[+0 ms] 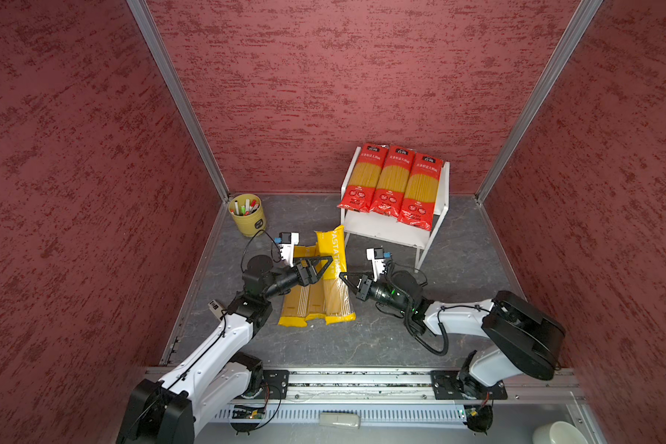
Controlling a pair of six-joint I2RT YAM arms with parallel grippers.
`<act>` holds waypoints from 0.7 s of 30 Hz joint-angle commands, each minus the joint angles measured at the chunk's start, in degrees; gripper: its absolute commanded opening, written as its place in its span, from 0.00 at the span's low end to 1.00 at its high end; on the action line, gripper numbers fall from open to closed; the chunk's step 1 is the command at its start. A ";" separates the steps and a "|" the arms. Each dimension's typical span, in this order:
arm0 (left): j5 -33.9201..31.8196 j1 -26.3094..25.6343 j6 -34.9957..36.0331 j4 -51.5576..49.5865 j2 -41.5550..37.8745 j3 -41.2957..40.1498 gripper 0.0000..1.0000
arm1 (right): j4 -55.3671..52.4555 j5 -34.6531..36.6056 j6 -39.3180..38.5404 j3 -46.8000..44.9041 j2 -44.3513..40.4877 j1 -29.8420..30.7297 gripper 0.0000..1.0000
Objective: Arrange pasta packages on shelves
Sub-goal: Pick up the pasta bag from the center of the table.
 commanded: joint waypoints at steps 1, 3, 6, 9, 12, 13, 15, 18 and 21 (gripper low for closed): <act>3.74 0.86 -0.75 3.00 0.93 0.39 0.85 | 12.86 0.47 -0.33 1.98 -1.29 0.67 0.00; 3.57 0.59 -1.30 4.74 0.70 -0.60 0.84 | 13.56 0.91 -0.21 1.79 -0.93 0.73 0.00; 2.38 0.40 -1.60 5.94 -1.63 -3.21 0.84 | 14.96 1.11 0.35 1.97 -0.44 1.00 0.00; 1.31 -0.09 -1.58 6.92 -3.15 -4.87 0.85 | 15.70 1.28 0.20 1.89 -0.25 1.52 0.00; 0.72 -2.11 -1.17 7.94 -2.27 -4.82 0.85 | 16.26 2.07 0.19 1.19 -0.10 1.99 0.00; 0.41 -2.61 -1.06 8.09 -1.99 -4.82 0.85 | 16.52 2.17 0.32 1.10 -0.07 2.14 0.00; -0.24 -3.20 -0.76 8.54 -1.58 -4.82 0.85 | 16.83 2.57 0.33 0.88 -0.20 2.42 0.00; -0.66 -3.21 -0.29 9.14 -0.59 -4.36 0.85 | 16.84 2.96 0.34 1.04 -0.11 2.69 0.00; -0.34 -3.16 -0.30 9.90 1.18 -3.46 0.85 | 17.27 3.14 0.47 1.21 0.13 2.78 0.00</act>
